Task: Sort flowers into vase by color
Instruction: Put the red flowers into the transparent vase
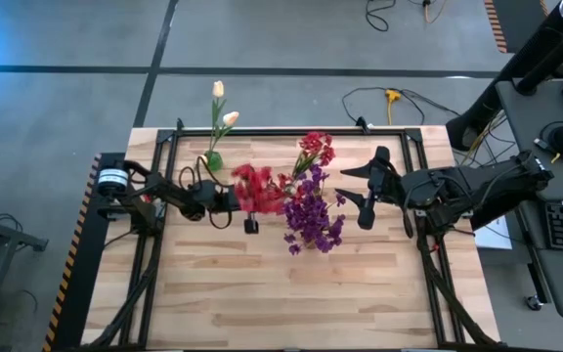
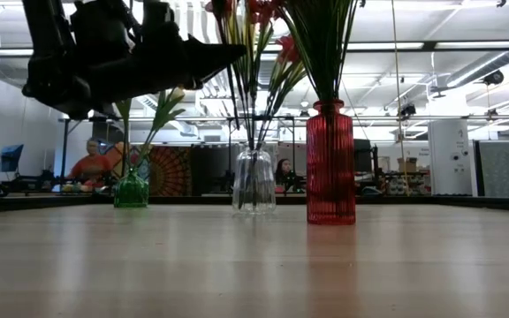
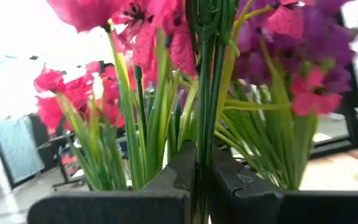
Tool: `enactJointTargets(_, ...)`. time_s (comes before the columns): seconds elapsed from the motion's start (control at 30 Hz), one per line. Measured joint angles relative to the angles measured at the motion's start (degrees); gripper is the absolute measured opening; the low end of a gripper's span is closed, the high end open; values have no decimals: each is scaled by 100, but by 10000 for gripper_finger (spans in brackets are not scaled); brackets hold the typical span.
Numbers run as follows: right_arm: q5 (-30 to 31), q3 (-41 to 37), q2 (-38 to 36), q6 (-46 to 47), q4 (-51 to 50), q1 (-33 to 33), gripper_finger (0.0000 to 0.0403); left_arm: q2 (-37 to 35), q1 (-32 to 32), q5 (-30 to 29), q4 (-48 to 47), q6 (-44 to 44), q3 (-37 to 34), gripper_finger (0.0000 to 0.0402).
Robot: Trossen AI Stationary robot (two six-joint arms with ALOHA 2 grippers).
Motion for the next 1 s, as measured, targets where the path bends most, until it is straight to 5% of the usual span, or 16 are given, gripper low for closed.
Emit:
enactJointTargets(0.13,2,0,0,-2,0,-2,210,36,83,401,102,97,0,0)
enactJointTargets(1.0,4,0,37,-63,0,-4,210,509,311,561,124,-44,402,0)
